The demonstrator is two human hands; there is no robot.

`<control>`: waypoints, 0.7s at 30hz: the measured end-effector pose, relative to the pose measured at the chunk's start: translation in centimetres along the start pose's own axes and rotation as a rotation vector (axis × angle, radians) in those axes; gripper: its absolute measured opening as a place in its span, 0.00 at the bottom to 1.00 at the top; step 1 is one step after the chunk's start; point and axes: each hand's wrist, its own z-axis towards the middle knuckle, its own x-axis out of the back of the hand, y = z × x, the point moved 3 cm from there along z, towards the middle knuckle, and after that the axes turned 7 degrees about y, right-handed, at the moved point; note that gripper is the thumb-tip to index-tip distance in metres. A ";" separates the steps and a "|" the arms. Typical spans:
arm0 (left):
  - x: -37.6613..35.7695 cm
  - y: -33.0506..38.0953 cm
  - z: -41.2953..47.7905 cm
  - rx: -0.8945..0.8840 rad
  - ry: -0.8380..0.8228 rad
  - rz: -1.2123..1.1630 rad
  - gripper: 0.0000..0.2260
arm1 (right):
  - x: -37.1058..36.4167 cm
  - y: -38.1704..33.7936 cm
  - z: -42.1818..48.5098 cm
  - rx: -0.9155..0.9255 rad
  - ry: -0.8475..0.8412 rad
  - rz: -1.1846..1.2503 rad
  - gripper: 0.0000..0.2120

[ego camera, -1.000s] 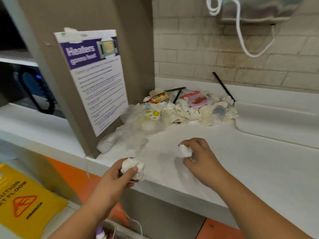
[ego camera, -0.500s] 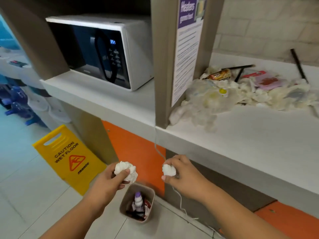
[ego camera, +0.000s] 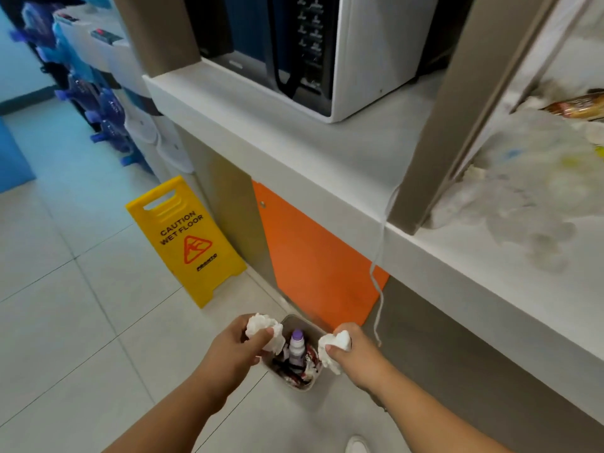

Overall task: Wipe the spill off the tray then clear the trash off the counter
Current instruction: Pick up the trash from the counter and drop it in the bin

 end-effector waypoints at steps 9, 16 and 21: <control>-0.9 -6.0 3.8 0.176 0.028 -0.033 0.10 | -5.7 4.3 6.8 -0.226 0.042 0.109 0.06; -2.8 -9.6 6.4 0.254 0.023 -0.039 0.22 | -8.4 7.8 11.2 -0.307 0.074 0.177 0.04; -4.0 -11.6 8.0 0.290 0.026 -0.028 0.20 | -9.4 9.5 13.4 -0.351 0.044 0.180 0.10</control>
